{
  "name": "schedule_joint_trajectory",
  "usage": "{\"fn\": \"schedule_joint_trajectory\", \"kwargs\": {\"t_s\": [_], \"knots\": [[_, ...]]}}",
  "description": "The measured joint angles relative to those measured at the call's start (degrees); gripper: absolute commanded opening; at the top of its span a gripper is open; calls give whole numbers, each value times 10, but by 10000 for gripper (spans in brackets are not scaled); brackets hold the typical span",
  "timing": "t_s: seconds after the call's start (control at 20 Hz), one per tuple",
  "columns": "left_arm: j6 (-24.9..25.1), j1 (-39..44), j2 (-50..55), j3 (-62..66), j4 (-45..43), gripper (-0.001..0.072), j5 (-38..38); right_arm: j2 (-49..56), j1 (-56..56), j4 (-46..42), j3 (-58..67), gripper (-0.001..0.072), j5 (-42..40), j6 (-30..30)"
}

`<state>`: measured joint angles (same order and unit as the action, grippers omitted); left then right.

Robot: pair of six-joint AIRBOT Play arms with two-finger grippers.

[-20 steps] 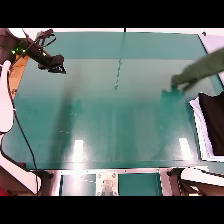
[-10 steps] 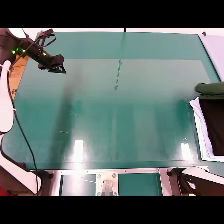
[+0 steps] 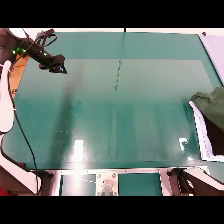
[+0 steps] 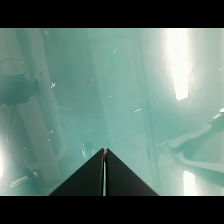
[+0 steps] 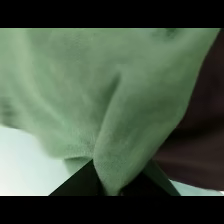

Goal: Fold the shirts.

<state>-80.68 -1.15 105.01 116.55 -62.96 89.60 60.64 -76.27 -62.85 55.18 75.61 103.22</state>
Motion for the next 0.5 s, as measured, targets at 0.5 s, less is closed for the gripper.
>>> {"fn": "schedule_joint_trajectory", "kwargs": {"t_s": [0.5], "knots": [[2, 0, 0, 0, 2, 21, 0, -18, -24, 45, -66, 27, -13, -4]]}}
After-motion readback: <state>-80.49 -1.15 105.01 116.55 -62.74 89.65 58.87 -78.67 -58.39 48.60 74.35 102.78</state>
